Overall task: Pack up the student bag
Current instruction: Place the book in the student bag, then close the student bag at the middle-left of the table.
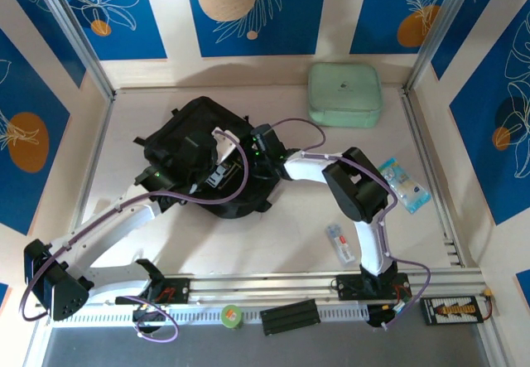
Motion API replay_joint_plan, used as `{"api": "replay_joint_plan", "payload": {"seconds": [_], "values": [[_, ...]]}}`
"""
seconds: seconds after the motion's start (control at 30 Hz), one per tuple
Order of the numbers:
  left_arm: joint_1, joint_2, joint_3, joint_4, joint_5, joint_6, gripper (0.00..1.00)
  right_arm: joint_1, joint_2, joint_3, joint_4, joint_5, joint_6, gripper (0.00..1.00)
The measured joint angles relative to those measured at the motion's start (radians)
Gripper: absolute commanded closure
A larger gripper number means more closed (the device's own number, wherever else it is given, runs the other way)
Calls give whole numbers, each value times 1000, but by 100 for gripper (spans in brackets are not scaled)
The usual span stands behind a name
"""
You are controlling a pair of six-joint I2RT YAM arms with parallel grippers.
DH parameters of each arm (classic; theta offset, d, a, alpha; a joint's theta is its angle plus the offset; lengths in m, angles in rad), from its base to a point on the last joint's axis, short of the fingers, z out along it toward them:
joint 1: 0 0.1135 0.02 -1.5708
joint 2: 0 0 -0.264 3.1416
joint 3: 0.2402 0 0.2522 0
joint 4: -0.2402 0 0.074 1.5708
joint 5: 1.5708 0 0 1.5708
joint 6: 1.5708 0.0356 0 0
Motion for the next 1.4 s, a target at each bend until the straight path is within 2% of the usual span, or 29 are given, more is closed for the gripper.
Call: {"api": "replay_joint_plan", "payload": {"seconds": [0.2,0.33,0.4,0.63,0.87,1.0,1.17,1.2,1.3,1.4], "values": [[0,6,-1,3,7,-5,92,-1,75,43,88,-68,4,80],[0,15,-1,5,8,-8,91,-5,77,31,97,-96,6,61],[0,15,-1,8,8,-14,90,-10,56,4,105,-106,-3,55],[0,31,0,15,54,-27,86,-35,-151,-158,35,-163,17,43],[0,124,28,5,121,-72,80,-58,-404,-313,-89,-168,24,40],[0,153,31,6,187,-109,70,-89,-580,-433,-204,-86,17,38],[0,154,30,-8,381,-96,49,-133,-782,-524,-359,50,-10,35],[0,153,28,-9,399,-94,42,-137,-816,-532,-383,75,-19,34],[0,133,-2,-2,407,-113,28,-146,-904,-539,-442,138,-52,33],[3,67,-62,14,380,-151,19,-158,-945,-538,-475,174,-85,33]]}}
